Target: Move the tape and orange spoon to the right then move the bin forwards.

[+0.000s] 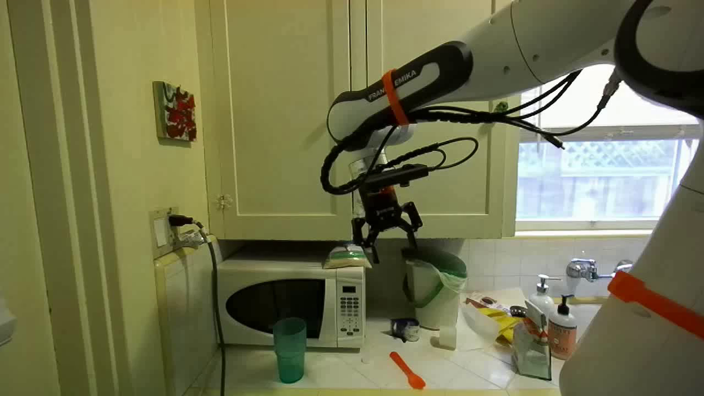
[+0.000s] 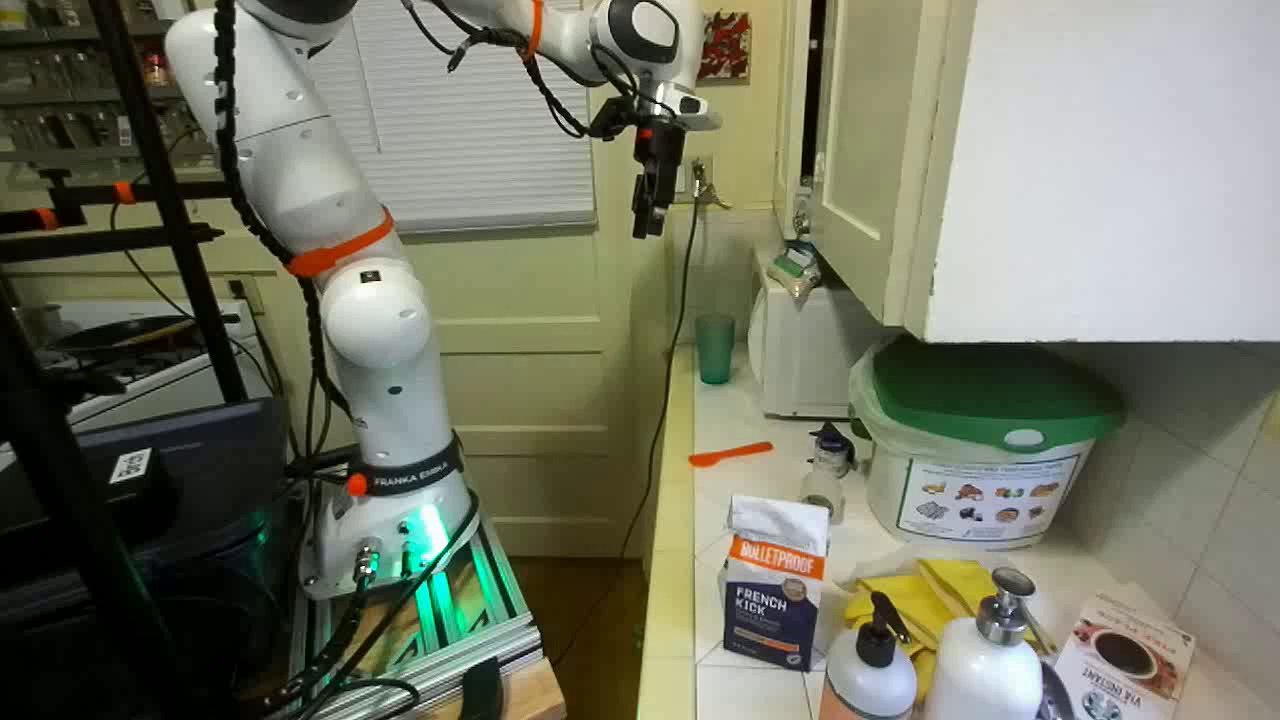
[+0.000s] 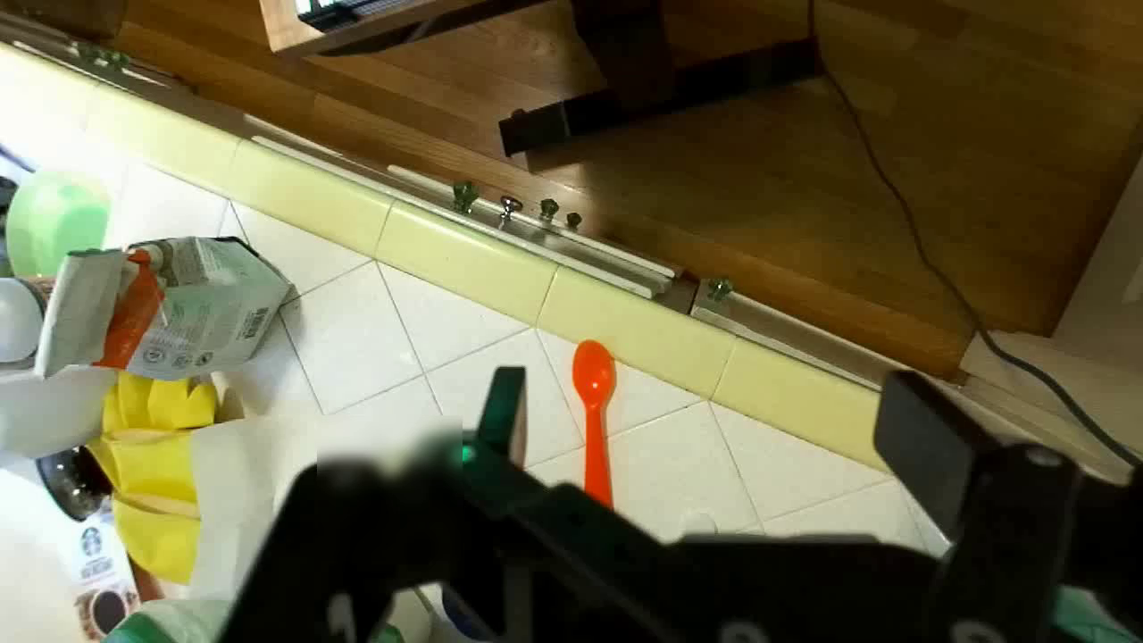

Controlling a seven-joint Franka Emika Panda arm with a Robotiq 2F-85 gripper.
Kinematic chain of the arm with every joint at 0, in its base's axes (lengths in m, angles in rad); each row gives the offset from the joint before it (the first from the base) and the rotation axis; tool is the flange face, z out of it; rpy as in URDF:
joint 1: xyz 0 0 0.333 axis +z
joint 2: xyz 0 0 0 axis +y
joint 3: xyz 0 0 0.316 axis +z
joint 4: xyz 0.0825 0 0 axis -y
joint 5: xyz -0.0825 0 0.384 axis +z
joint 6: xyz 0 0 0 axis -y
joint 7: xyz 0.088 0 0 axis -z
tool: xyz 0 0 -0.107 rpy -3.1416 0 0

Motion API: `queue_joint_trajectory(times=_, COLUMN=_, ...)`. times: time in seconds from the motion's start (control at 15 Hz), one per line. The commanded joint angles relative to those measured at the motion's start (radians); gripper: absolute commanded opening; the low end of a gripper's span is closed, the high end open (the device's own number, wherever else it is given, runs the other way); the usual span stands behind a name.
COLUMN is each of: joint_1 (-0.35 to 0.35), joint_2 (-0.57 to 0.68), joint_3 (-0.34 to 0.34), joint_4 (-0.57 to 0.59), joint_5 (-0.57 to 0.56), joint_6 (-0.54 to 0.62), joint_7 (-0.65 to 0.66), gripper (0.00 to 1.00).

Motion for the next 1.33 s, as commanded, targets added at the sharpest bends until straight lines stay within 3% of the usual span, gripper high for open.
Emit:
queue_joint_trajectory(times=0.0, joint_1=0.021, joint_2=0.002, joint_3=-0.018, joint_4=0.002, joint_5=-0.005, joint_6=-0.003, joint_7=0.005, gripper=1.0)
queue_joint_trajectory(times=0.4, joint_1=0.021, joint_2=0.002, joint_3=-0.018, joint_4=0.002, joint_5=-0.005, joint_6=-0.003, joint_7=0.005, gripper=1.0)
queue_joint_trajectory(times=0.6, joint_1=0.002, joint_2=0.02, joint_3=-0.015, joint_4=-0.018, joint_5=-0.03, joint_6=0.053, joint_7=0.137, gripper=1.0)
queue_joint_trajectory(times=0.93, joint_1=-0.016, joint_2=0.021, joint_3=-0.029, joint_4=-0.129, joint_5=-0.124, joint_6=0.331, joint_7=0.279, gripper=1.0)
queue_joint_trajectory(times=1.27, joint_1=-0.056, joint_2=0.024, joint_3=-0.021, joint_4=-0.259, joint_5=-0.39, joint_6=0.654, joint_7=0.446, gripper=1.0)
